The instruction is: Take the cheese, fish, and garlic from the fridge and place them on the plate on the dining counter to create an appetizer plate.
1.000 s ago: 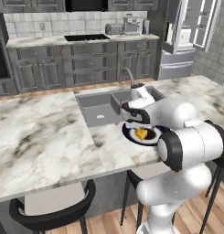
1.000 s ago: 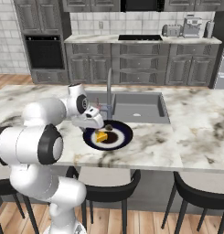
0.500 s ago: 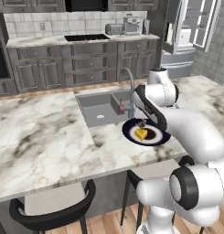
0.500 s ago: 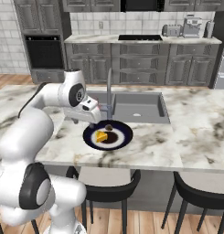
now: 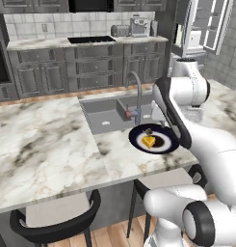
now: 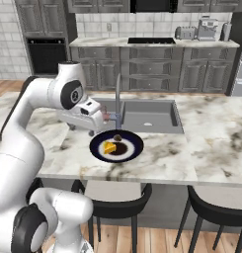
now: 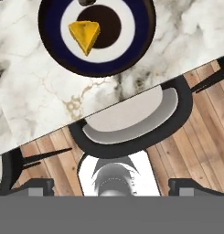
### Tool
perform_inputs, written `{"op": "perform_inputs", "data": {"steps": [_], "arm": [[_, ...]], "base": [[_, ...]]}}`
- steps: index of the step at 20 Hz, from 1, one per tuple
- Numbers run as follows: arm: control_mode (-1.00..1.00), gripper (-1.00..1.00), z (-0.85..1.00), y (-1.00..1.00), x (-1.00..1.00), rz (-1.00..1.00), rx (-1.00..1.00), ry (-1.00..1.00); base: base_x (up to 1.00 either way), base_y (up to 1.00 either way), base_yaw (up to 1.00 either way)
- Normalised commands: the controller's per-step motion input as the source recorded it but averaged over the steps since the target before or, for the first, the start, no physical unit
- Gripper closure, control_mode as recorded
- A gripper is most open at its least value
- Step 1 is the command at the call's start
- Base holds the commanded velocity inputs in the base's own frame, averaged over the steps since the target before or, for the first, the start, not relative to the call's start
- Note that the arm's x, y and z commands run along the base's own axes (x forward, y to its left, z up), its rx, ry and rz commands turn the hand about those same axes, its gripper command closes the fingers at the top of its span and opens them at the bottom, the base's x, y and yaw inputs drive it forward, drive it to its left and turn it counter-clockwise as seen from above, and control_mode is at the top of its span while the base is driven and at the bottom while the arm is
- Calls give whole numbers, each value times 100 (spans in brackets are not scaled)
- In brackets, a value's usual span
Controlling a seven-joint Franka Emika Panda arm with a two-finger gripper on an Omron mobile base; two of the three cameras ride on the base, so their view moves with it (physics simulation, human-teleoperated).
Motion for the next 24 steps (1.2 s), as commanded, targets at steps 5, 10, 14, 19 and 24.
{"op": "perform_inputs", "data": {"steps": [5,10,14,19,24], "arm": [[-100,-100,9,0,-99,0,-5,-15],[-100,-100,1,0,-74,0,-8,-32],[-100,-100,24,0,-46,1,-1,-30],[-100,-100,29,0,-23,5,0,-20],[-100,-100,19,0,-9,3,0,-4]], "base": [[0,0,0],[0,0,0],[0,0,0],[0,0,0],[0,0,0]]}}
